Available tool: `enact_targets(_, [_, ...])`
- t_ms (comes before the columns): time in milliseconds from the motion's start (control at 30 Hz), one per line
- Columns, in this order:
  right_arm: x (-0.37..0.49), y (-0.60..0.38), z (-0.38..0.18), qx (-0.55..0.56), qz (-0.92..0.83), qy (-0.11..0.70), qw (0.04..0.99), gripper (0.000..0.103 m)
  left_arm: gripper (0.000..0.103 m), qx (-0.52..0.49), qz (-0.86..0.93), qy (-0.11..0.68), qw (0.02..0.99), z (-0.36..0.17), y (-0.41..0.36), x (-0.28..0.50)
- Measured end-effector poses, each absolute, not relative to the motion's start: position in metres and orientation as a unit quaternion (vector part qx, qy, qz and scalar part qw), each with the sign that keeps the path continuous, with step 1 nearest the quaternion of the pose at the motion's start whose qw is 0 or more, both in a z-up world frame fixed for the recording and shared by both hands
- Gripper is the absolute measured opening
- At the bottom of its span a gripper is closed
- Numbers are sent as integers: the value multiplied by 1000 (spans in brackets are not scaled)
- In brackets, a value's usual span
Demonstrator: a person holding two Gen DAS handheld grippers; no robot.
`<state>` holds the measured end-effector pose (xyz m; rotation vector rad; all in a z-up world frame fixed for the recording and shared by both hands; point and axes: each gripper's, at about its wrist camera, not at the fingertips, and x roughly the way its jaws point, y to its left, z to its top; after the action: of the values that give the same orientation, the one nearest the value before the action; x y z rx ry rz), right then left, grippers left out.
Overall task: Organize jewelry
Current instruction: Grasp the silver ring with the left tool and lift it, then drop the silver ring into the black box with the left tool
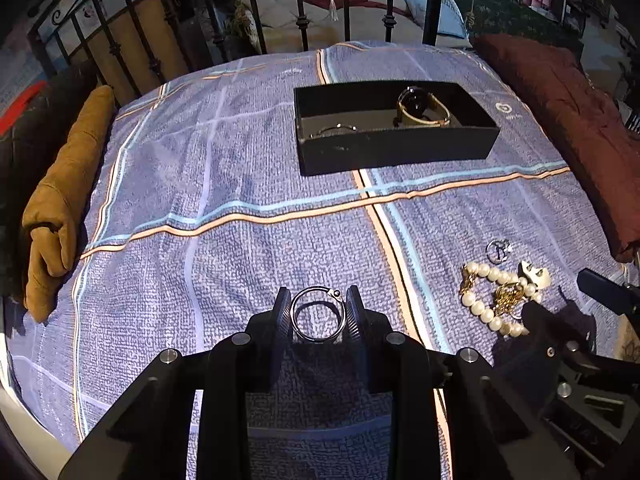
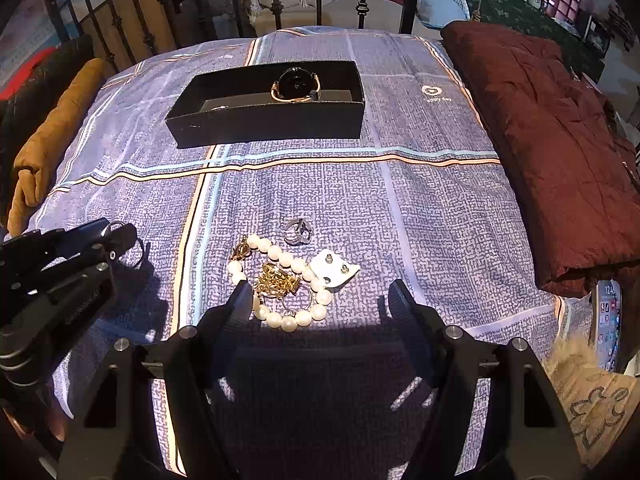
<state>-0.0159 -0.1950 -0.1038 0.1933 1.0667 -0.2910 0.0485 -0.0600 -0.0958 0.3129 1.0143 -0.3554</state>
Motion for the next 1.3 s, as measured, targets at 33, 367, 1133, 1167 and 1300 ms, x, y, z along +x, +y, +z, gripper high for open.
enact_targets(33, [-15, -195, -104, 92, -137, 506, 847, 70, 28, 147, -170, 476, 850, -91, -61, 49])
enact_targets(367, [-9, -198, -104, 98, -128, 504, 849, 70, 28, 135, -178, 431, 874, -49, -90, 89])
enact_targets(1133, [-3, -217, -102, 108, -128, 501, 849, 70, 75, 109, -172, 429, 880, -52, -125, 172])
enact_targets(1167, [-4, -219, -101, 111, -129, 500, 849, 70, 77, 116, -165, 421, 884, -46, -123, 169])
enact_targets(1300, [-15, -222, -95, 104, -123, 493, 855, 70, 87, 139, -129, 423, 886, -33, -100, 144])
